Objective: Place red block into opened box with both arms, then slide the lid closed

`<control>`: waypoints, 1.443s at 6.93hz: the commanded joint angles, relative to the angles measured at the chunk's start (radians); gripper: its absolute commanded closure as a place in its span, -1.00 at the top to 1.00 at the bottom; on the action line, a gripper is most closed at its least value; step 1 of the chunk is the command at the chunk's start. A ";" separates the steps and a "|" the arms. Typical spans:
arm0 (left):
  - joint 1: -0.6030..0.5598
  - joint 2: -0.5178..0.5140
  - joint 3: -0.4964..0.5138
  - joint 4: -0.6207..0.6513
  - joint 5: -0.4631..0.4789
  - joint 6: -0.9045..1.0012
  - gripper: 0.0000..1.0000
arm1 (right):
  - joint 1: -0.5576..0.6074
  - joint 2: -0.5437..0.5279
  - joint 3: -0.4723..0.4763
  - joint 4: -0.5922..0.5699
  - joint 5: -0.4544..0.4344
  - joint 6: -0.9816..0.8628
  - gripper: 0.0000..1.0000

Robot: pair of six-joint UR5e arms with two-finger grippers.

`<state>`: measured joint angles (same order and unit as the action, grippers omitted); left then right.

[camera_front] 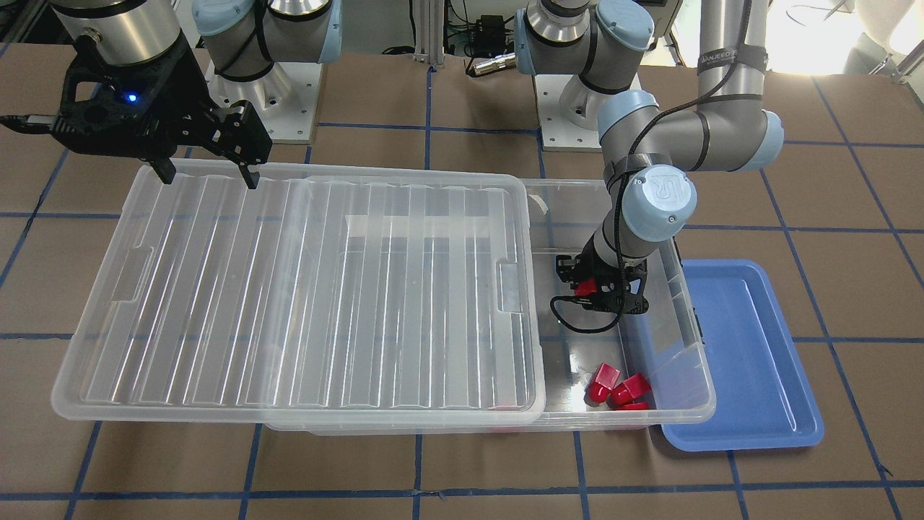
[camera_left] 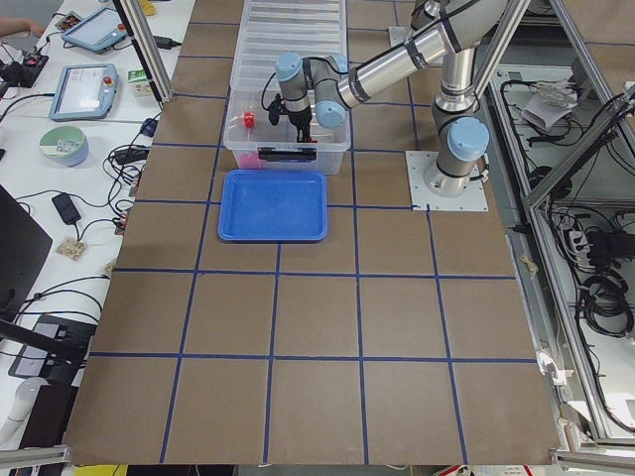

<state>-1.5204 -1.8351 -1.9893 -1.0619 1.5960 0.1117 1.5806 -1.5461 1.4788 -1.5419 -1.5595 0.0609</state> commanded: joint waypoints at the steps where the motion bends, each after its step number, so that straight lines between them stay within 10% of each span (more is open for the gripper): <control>1: 0.000 -0.019 -0.014 0.007 -0.001 -0.003 -1.00 | -0.092 -0.003 0.000 0.020 -0.002 -0.173 1.00; 2: 0.000 -0.024 -0.016 0.011 0.004 0.005 -0.41 | -0.166 -0.012 0.001 0.029 -0.002 -0.282 1.00; 3: 0.000 -0.019 -0.013 0.017 0.010 -0.006 0.98 | -0.254 -0.014 0.001 0.057 0.001 -0.412 1.00; 10: -0.078 0.121 0.501 -0.499 0.005 -0.009 1.00 | -0.520 -0.002 0.148 -0.011 -0.045 -0.667 1.00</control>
<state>-1.5696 -1.7359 -1.5690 -1.4899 1.6005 0.1039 1.1044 -1.5544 1.5525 -1.4932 -1.6054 -0.6045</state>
